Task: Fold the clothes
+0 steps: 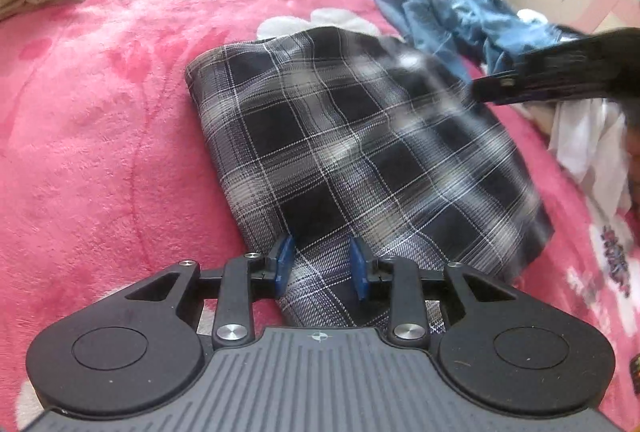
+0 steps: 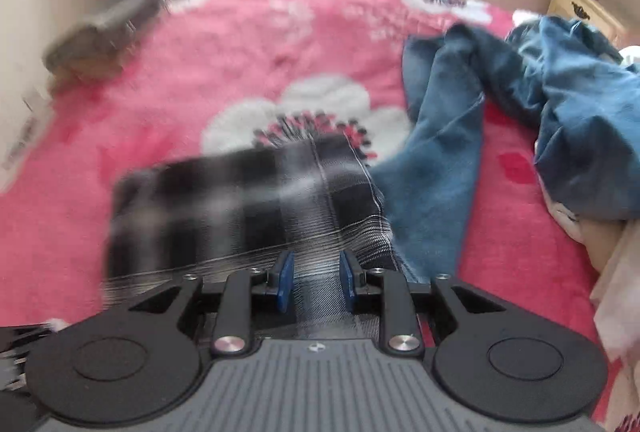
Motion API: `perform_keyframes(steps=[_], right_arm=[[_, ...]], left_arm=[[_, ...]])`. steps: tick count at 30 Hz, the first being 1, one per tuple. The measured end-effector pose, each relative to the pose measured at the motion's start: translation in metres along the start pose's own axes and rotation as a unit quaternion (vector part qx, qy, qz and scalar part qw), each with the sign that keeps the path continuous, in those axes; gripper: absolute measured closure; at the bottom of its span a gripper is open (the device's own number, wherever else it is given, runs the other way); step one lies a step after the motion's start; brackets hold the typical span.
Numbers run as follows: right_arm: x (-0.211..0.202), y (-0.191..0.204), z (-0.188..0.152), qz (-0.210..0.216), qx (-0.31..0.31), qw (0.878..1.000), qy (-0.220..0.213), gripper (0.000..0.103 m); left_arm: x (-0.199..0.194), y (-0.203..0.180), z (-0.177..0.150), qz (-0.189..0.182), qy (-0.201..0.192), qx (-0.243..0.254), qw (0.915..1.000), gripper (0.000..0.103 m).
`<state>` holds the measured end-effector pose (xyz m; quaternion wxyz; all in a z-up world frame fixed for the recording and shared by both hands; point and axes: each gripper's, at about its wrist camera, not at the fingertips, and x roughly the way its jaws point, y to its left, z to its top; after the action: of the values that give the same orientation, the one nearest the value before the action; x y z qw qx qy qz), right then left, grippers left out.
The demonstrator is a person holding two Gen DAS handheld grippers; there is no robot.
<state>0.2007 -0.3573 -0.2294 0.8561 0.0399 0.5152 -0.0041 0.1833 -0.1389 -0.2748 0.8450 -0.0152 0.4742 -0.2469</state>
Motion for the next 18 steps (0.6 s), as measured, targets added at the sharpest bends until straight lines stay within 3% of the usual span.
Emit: perform_keyframes(steps=[5, 9, 18], right_arm=[[-0.011, -0.008, -0.024, -0.004, 0.014, 1.000, -0.005, 0.071], [-0.012, -0.017, -0.031, 0.009, 0.060, 0.998, -0.033, 0.067], [-0.075, -0.009, -0.053, 0.022, 0.022, 0.995, -0.094, 0.066]], left_arm=[[-0.002, -0.014, -0.001, 0.039, 0.018, 0.035, 0.9985, 0.071], [0.000, -0.026, 0.002, 0.068, 0.031, 0.057, 0.9955, 0.069], [0.003, -0.037, 0.005, 0.105, 0.041, 0.080, 0.9904, 0.066]])
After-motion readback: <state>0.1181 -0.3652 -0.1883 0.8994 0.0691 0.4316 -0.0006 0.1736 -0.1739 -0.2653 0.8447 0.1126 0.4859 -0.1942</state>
